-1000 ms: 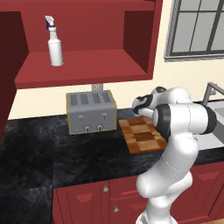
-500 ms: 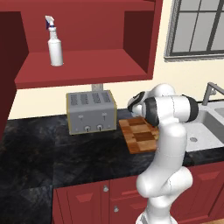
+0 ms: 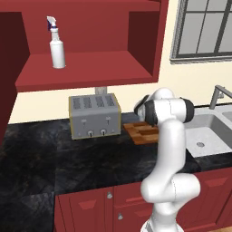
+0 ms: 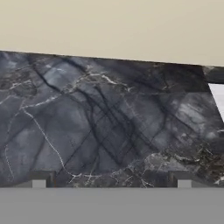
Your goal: Move the cutting board and knife to the sink. Then move spray from the cabinet to the counter.
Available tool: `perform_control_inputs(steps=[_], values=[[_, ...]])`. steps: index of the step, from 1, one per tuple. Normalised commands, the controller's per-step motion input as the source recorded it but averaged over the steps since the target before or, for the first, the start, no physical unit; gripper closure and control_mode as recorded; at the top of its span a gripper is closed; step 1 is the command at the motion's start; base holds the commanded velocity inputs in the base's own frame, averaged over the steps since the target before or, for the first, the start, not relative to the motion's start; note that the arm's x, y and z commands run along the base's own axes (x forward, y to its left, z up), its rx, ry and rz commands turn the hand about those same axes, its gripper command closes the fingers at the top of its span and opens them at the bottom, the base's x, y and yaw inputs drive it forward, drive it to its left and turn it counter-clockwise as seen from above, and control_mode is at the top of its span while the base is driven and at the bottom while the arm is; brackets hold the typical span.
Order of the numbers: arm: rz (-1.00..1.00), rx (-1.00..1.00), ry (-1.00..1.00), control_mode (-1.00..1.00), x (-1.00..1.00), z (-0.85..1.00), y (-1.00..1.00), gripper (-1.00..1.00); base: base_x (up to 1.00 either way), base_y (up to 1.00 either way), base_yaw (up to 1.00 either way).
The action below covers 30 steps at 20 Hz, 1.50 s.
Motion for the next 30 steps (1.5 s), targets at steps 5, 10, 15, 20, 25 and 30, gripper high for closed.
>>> perform_control_inputs(steps=[5, 10, 15, 20, 25, 30], values=[[-0.14, 0.00, 0.00, -1.00, 0.54, -0.26, -0.04, -1.00, 0.00, 0.00, 0.00], [-0.12, 0.00, 0.00, -1.00, 0.21, -0.35, 0.00, -1.00, 0.00, 0.00, 0.00], [-0.04, 0.00, 0.03, -1.00, -0.37, -0.66, 0.00, -1.00, 0.00, 0.00, 0.00], [0.00, 0.00, 0.08, -1.00, -0.76, -0.83, 0.06, -1.00, 0.00, 0.00, 0.00], [0.00, 0.00, 0.08, -1.00, -0.96, -0.88, 0.01, -1.00, 0.00, 0.00, 0.00], [0.00, 0.00, 0.06, -1.00, -1.00, -0.92, 0.05, -1.00, 0.00, 0.00, 0.00]])
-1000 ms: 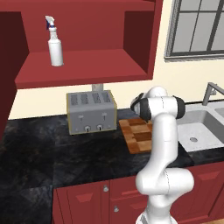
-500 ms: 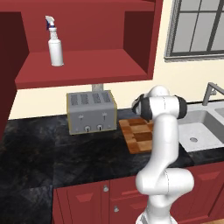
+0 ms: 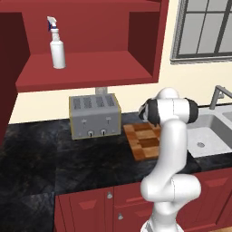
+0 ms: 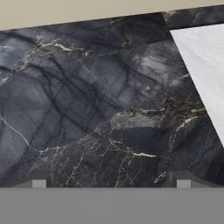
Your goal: Move the cutting board and knife to the sink. Then move spray from the cabinet to the counter.
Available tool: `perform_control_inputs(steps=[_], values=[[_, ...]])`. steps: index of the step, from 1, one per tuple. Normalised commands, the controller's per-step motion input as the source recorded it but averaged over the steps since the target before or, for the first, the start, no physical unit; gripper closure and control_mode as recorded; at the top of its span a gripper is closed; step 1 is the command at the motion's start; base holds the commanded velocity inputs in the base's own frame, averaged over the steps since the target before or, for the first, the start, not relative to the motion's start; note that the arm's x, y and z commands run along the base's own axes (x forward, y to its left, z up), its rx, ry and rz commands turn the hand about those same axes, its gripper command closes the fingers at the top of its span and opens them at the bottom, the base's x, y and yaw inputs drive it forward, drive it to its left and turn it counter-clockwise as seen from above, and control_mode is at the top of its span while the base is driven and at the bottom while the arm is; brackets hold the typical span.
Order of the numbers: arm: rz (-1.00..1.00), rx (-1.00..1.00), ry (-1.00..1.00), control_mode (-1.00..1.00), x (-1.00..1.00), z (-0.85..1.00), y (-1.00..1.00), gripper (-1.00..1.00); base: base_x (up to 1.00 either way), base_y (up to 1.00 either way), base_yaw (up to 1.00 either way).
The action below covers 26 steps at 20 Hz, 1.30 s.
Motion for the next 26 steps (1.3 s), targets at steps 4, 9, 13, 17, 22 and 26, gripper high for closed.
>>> perform_control_inputs(steps=[4, 9, 13, 17, 22, 26], values=[[0.03, 0.00, 0.03, -1.00, -1.00, -0.87, 0.09, -1.00, 0.00, 0.00, 0.00], [0.06, 0.00, 0.02, -1.00, -1.00, -0.79, 0.06, -1.00, 0.00, 0.00, 0.00], [0.06, 0.00, 0.02, -1.00, -1.00, -0.75, 0.00, -1.00, 0.00, 0.00, 0.00], [0.05, 0.00, 0.02, -1.00, -1.00, -0.71, 0.00, -1.00, 0.00, 0.00, 0.00], [0.05, 0.00, 0.05, -1.00, -0.99, -0.68, 0.00, -1.00, 0.00, 0.00, 0.00], [0.02, 0.00, 0.08, -1.00, -0.92, -0.72, 0.00, -1.00, 0.00, 0.00, 0.00]])
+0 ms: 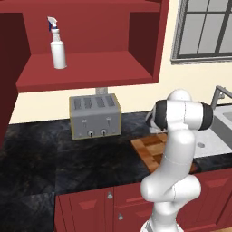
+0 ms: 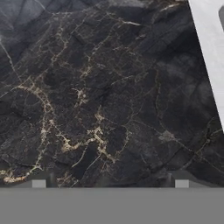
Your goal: Move the cutting board and knife to the sink. Then move spray from the cabinet to the counter.
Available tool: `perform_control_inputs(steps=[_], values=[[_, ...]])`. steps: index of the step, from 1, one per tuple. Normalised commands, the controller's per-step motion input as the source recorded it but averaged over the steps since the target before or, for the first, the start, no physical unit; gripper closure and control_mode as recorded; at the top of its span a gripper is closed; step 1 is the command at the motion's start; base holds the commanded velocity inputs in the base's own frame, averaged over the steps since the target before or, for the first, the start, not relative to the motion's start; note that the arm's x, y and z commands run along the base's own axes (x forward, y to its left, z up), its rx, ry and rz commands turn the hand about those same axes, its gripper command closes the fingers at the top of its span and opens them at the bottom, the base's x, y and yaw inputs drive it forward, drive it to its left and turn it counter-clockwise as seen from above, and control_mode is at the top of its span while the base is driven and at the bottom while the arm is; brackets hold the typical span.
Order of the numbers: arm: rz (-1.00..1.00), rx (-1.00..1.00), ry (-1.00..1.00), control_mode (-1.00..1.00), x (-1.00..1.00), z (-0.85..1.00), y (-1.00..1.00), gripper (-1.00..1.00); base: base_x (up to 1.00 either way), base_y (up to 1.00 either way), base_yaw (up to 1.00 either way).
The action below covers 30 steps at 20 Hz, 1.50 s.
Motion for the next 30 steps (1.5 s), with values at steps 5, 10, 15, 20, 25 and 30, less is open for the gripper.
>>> perform_control_inputs(steps=[5, 10, 15, 20, 25, 30], values=[[-0.01, 0.00, 0.06, -1.00, -0.84, -0.69, -0.09, -1.00, 0.00, 0.00, 0.00], [-0.09, 0.00, 0.00, -1.00, -0.61, -0.49, -0.21, -1.00, 0.00, 0.00, 0.00], [-0.04, 0.00, -0.12, -1.00, -0.03, 0.16, 0.00, -1.00, 0.00, 0.00, 0.00], [-0.02, 0.00, -0.25, -1.00, 0.08, 0.45, 0.00, -1.00, 0.00, 0.00, 0.00], [0.00, 0.02, -0.27, -1.00, -0.11, 0.48, -0.20, -1.00, 0.00, 0.00, 0.00], [-0.03, 0.06, -0.09, -1.00, -0.52, 0.63, -0.40, -1.00, 0.00, 0.00, 0.00]])
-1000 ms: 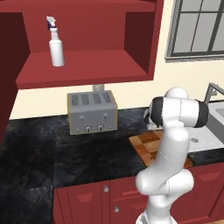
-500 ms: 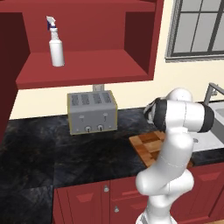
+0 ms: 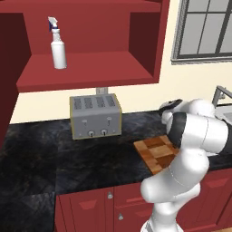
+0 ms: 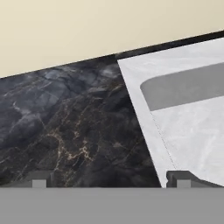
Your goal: Move the cutting board and knife to the sink. Then move spray from the cabinet to the counter.
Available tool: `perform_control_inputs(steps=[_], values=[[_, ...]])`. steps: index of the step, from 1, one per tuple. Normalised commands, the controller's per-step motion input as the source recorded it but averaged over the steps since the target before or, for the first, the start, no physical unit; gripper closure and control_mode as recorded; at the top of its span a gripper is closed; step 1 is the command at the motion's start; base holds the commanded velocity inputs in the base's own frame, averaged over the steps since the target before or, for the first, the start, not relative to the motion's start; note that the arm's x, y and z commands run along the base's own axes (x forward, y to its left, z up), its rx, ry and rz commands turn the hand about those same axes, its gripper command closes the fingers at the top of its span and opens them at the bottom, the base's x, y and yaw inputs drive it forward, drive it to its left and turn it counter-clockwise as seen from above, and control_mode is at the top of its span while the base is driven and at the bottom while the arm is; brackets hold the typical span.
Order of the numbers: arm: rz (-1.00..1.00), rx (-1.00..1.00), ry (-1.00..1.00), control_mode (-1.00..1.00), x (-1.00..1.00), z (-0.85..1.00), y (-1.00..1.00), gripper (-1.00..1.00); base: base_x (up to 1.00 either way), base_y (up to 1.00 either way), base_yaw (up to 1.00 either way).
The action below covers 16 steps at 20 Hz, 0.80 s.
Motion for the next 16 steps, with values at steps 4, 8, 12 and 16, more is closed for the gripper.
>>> perform_control_inputs(steps=[4, 8, 12, 16], values=[[-0.03, 0.08, 0.00, -1.00, -0.54, 0.77, -0.44, -1.00, 0.00, 0.00, 0.00], [0.00, 0.04, 0.00, -1.00, -0.51, 1.00, -0.39, -1.00, 0.00, 0.00, 0.00], [0.00, 0.00, 0.00, -1.00, -0.52, 1.00, -0.23, -1.00, 0.00, 0.00, 0.00], [0.00, 0.00, 0.00, -1.00, -0.72, 1.00, -0.04, -1.00, 0.00, 0.00, 0.00]])
